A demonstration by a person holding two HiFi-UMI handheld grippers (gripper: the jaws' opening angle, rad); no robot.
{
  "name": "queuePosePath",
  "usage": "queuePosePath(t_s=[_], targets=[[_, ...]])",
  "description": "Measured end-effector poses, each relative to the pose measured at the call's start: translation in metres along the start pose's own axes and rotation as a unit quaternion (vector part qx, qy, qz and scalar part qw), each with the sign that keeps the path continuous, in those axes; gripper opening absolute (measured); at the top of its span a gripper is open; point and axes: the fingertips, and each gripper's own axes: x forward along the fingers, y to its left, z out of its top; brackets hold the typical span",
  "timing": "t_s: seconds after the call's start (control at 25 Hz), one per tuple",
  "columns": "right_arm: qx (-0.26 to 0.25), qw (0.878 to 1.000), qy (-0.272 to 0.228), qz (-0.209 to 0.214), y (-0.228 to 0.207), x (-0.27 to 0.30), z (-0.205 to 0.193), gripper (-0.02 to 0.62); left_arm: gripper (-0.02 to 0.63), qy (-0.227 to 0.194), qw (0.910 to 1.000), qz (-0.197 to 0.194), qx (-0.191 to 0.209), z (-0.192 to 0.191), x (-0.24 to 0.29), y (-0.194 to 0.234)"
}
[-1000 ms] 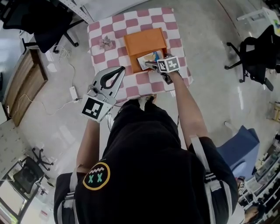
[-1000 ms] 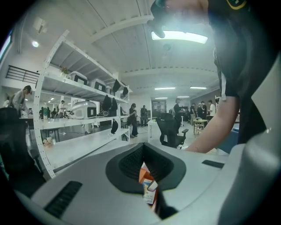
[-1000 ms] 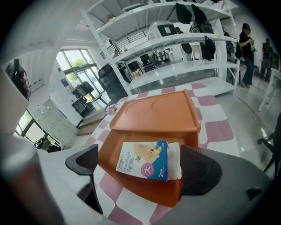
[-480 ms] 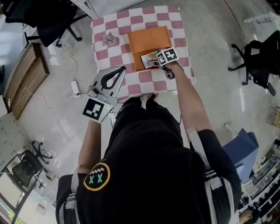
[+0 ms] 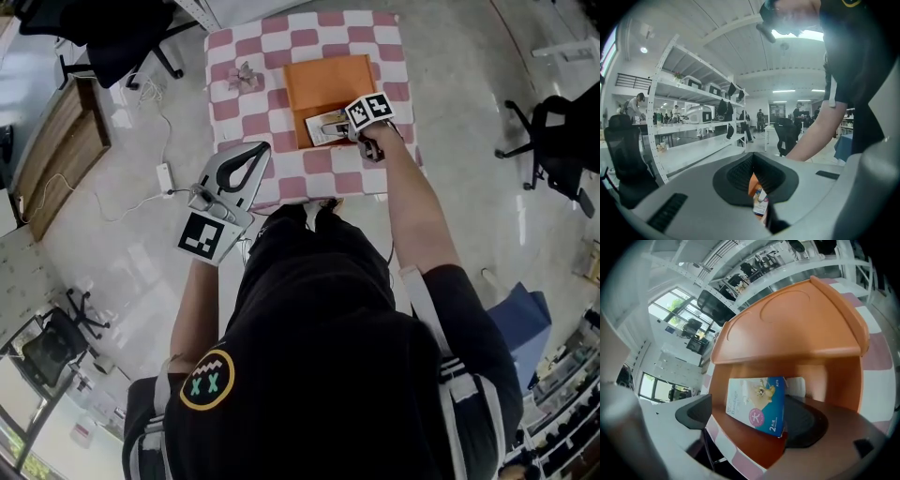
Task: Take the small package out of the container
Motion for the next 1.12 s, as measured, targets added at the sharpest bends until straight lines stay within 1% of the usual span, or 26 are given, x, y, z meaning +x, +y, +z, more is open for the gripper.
queuePosePath(t_s=[0.16,0.24,0.32,0.36,0.4,0.44,0.48,0.52,0.6,0.64,0.68,0.76,0.88,1.0,1.12], targets=[[-0.009,0.999,0.012,0.04,0.004,-0.006,-0.004,0.406,0.017,0.006,1.0,0.006,0.0,-0.003,-0.003,-0.004],[-0.016,0.998,0.013,0.053,0.006,-0.007,-0.005,0.365,0.017,0.008,0.9999,0.008,-0.002,-0.005,-0.003,-0.005],[-0.021,0.998,0.013,0.066,0.008,-0.009,-0.005,0.303,0.017,0.009,0.9999,0.009,-0.003,-0.005,-0.003,-0.005],[-0.016,0.997,0.009,0.076,0.011,-0.01,-0.004,0.274,0.017,0.009,0.9999,0.01,-0.003,-0.005,-0.002,-0.006],[-0.004,0.996,0.0,0.09,0.014,-0.012,-0.001,0.226,0.017,0.009,0.9999,0.01,-0.003,-0.005,-0.002,-0.006],[0.014,0.994,-0.012,0.104,0.017,-0.013,0.003,0.2,0.017,0.01,0.9999,0.01,-0.003,-0.005,-0.002,-0.006],[0.029,0.993,-0.024,0.113,0.018,-0.013,0.006,0.202,0.017,0.009,0.9999,0.011,-0.003,-0.006,-0.002,-0.007],[0.037,0.992,-0.032,0.115,0.018,-0.013,0.008,0.187,0.017,0.009,0.9999,0.011,-0.002,-0.006,-0.002,-0.008],[0.031,0.993,-0.039,0.109,0.015,-0.013,0.009,0.146,0.017,0.01,0.9999,0.011,-0.002,-0.007,-0.002,-0.009],[0.028,0.993,-0.04,0.105,0.014,-0.013,0.009,0.11,0.017,0.01,0.9999,0.012,-0.002,-0.008,-0.002,-0.01],[0.027,0.993,-0.043,0.105,0.013,-0.014,0.009,0.039,0.017,0.01,0.9999,0.012,-0.003,-0.008,-0.002,-0.01],[0.029,0.991,-0.048,0.118,0.017,-0.017,0.011,0.025,0.017,0.01,0.9999,0.012,-0.002,-0.008,-0.001,-0.01],[0.022,0.989,-0.054,0.133,0.026,-0.021,0.009,0.023,0.017,0.01,0.9999,0.01,0.002,-0.004,0.0,-0.014],[0.002,0.989,-0.063,0.13,0.032,-0.025,0.007,0.021,0.017,0.007,0.9999,0.007,0.007,0.0,0.002,-0.018],[-0.029,0.989,-0.073,0.122,0.04,-0.032,0.007,0.021,0.017,0.0,0.9999,0.001,0.01,0.003,0.004,-0.021]])
